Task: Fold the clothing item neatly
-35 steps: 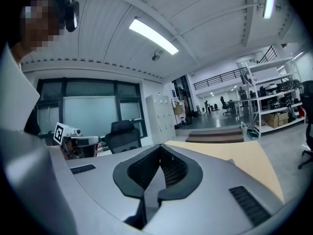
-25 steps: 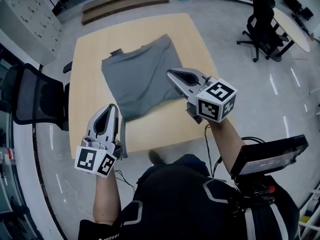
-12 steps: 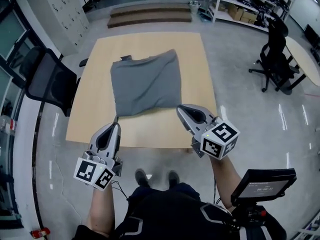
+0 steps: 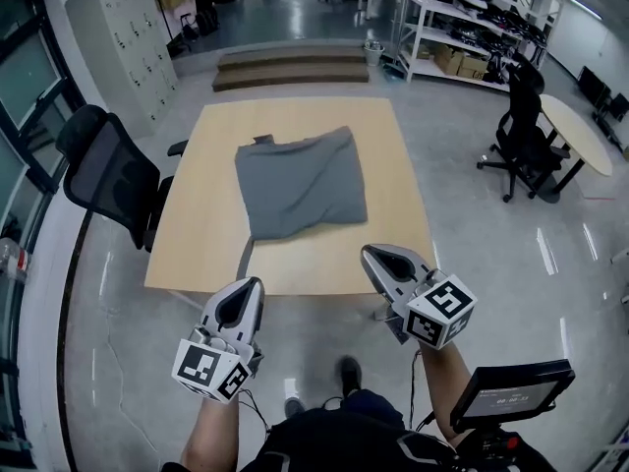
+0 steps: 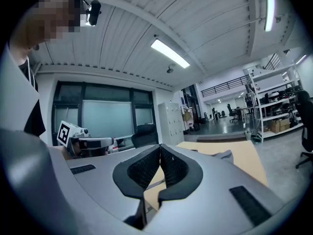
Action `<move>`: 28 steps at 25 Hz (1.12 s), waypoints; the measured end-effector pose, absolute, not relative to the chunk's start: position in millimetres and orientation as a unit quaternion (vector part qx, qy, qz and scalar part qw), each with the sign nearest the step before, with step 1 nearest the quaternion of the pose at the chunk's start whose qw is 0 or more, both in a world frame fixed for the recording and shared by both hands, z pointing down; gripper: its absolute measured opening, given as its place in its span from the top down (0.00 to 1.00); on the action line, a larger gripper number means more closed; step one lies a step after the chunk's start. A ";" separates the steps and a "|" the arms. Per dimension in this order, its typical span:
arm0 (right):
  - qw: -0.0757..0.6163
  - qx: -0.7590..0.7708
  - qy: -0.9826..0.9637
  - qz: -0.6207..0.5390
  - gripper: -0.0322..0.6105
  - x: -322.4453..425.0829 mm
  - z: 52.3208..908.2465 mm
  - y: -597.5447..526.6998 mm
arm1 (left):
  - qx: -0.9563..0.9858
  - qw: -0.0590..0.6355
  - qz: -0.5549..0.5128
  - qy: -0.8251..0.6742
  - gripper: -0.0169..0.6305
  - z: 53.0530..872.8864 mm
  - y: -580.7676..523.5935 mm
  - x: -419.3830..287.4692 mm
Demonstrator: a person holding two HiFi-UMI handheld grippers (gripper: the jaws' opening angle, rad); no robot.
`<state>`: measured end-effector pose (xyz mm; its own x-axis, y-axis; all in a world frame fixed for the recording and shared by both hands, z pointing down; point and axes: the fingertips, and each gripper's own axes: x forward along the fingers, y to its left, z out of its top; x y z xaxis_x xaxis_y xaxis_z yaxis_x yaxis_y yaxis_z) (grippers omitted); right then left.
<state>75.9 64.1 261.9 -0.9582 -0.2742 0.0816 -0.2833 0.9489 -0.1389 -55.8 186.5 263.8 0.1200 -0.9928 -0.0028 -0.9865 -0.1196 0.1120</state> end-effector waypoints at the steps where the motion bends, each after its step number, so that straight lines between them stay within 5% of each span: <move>1: 0.031 0.149 -0.985 0.076 0.93 76.0 263.4 77.5 | 0.753 0.040 -0.036 -0.656 0.97 265.7 197.9 -55.8; 14: 0.027 0.199 -0.977 0.074 0.94 110.8 259.4 203.6 | 0.782 0.041 -0.035 -0.621 0.97 271.7 304.8 -31.3; 28: 0.027 0.154 -0.985 0.072 0.94 252.7 275.5 285.9 | 0.773 0.063 -0.032 -0.630 0.97 280.2 371.7 125.9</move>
<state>252.7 285.9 275.5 -0.9509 -0.3005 0.0745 -0.3082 0.9420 -0.1332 125.9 371.7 280.2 0.2039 -0.9785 0.0298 -0.9703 -0.1980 0.1389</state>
